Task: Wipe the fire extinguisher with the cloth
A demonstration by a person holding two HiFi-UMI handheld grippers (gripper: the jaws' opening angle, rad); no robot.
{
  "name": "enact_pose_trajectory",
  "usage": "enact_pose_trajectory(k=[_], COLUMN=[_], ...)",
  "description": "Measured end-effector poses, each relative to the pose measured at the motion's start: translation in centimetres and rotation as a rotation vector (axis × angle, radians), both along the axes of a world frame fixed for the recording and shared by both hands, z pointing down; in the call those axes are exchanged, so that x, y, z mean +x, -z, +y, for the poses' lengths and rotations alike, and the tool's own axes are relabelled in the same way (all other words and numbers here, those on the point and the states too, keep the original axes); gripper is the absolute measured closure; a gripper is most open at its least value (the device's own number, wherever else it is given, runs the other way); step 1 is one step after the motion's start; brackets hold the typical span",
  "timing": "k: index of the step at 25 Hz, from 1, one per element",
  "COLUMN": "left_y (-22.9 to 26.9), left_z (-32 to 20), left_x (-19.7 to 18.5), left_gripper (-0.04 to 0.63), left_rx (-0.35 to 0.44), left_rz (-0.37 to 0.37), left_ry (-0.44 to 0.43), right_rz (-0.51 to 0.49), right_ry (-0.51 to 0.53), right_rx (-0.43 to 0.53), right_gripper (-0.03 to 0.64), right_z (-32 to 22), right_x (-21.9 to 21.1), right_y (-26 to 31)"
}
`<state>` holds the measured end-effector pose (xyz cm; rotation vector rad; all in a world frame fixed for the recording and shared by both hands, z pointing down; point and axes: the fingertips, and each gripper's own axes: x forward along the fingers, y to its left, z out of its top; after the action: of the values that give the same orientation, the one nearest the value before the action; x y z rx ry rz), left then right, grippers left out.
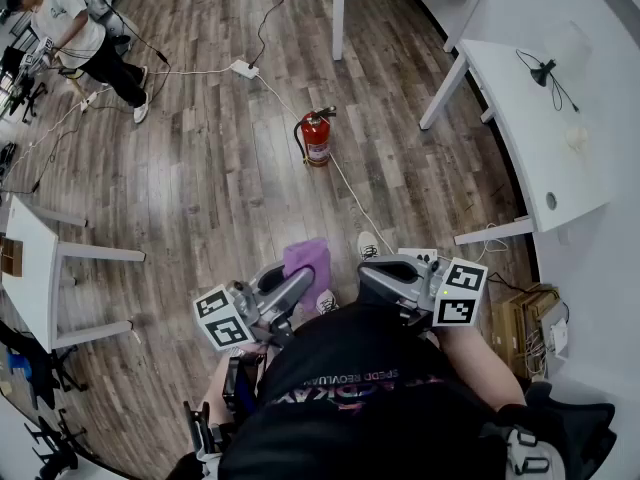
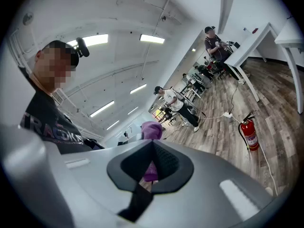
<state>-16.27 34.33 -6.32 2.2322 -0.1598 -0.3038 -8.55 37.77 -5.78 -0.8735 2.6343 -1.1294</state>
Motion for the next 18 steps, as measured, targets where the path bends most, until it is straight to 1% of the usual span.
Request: enact_pose_trajectory(k=[10,18], left_y=[-0.1,0.1], left_z=[-0.4,-0.7], left_x=[0.0,0.1], left_gripper=[0.525,0.525], left_rx=[0.001,0.007], left_rz=[-0.007,-0.009], left_ry=[0.003,-0.002], right_rz=[0.01,0.011], right_ry=[0.011,-0.017], right_rx=[0.005,-0.007], right_gripper=[0.613,0.611], right_z=[-0.5,-1.1], right_x=[0.0,0.6], right_y=[0.0,-0.1])
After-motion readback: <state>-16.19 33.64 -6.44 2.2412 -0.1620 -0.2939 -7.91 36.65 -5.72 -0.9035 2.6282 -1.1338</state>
